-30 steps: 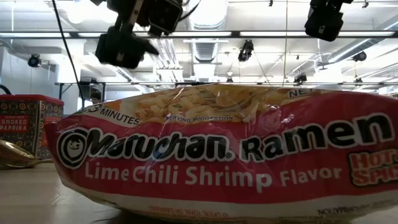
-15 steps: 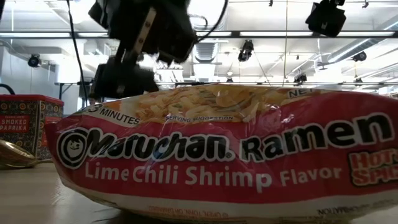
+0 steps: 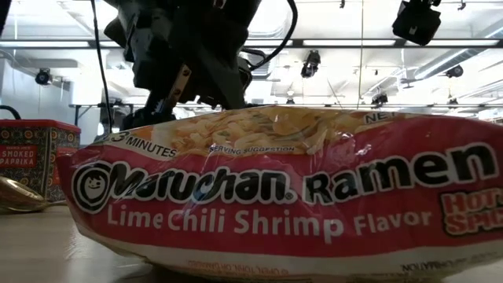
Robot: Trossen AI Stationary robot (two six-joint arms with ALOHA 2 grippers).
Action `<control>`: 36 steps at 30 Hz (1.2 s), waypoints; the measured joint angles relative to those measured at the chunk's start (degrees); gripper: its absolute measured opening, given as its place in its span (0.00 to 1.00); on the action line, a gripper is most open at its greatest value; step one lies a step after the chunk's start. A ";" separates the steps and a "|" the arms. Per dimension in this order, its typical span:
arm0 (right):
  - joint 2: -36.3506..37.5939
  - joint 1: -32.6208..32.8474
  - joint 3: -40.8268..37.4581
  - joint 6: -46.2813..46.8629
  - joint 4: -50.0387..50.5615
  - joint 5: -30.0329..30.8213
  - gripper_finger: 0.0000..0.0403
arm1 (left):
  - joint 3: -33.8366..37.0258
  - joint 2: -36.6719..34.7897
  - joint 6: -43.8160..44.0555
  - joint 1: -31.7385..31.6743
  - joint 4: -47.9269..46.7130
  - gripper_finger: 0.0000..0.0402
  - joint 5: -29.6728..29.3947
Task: Pick & Place Food Item
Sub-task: Put the green noodle pack into the black bin
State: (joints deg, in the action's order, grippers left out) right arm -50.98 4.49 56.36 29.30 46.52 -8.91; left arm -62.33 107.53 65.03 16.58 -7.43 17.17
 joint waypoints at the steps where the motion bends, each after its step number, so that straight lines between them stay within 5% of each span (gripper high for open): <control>1: 0.00 0.00 0.00 0.00 0.00 0.00 0.54 | 0.03 0.00 -0.11 0.00 -0.04 0.75 -0.07; 18: 0.00 0.00 0.00 0.02 -0.02 -0.07 0.54 | 0.90 2.25 -3.27 0.31 2.07 0.73 4.13; 30: 0.00 0.00 0.00 0.26 -0.02 -0.11 0.54 | 0.90 2.25 -5.07 0.31 1.96 0.40 3.26; 36: 0.00 0.00 0.00 0.55 -0.02 -0.15 0.54 | 0.88 2.25 -5.00 0.31 1.87 0.31 0.71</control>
State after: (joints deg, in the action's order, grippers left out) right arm -50.98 4.49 56.36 29.85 46.50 -9.06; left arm -61.45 109.78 60.02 16.88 -5.56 17.88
